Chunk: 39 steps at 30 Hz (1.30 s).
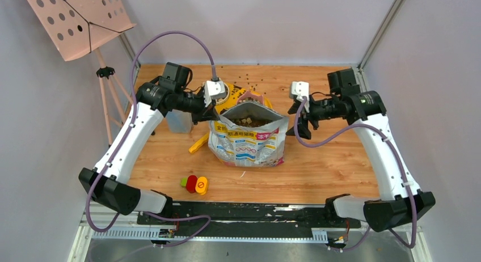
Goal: Serve the pet food
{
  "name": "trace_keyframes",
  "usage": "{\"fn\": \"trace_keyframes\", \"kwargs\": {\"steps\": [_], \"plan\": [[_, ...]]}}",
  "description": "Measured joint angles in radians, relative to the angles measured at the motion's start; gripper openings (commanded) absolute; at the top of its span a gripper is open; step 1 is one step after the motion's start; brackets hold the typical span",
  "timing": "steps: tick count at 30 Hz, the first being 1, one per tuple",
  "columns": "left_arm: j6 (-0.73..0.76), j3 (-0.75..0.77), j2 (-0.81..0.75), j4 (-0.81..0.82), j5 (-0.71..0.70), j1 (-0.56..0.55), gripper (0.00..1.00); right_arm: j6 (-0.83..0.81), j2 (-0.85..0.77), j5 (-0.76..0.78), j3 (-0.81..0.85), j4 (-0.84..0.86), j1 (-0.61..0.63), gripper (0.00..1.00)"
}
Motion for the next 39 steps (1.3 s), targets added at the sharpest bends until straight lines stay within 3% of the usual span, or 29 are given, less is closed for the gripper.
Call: {"fn": "trace_keyframes", "kwargs": {"steps": [6,8,10,11,22,35,39], "plan": [[0.005,0.000,-0.007,-0.010,-0.006,-0.005,0.00,0.019,0.124,0.023,0.031,0.069,0.096,0.65],[0.015,0.000,-0.009,-0.015,-0.015,-0.005,0.00,0.023,0.156,0.030,0.033,0.085,0.108,0.47],[0.029,0.000,-0.013,-0.018,-0.026,-0.007,0.00,0.026,0.167,0.035,0.033,0.089,0.117,0.13],[0.038,0.000,-0.016,-0.022,-0.034,-0.007,0.00,0.027,0.167,0.038,0.033,0.089,0.120,0.01],[0.077,0.005,-0.045,-0.079,-0.078,-0.001,0.00,0.032,0.142,0.105,0.047,0.031,0.122,0.00],[0.032,0.007,-0.045,-0.064,0.035,0.008,0.00,-0.003,0.080,0.118,0.045,-0.051,0.097,0.00],[0.016,0.007,-0.045,-0.059,0.068,0.008,0.00,-0.021,0.031,0.121,0.017,-0.053,0.098,0.25]]}}
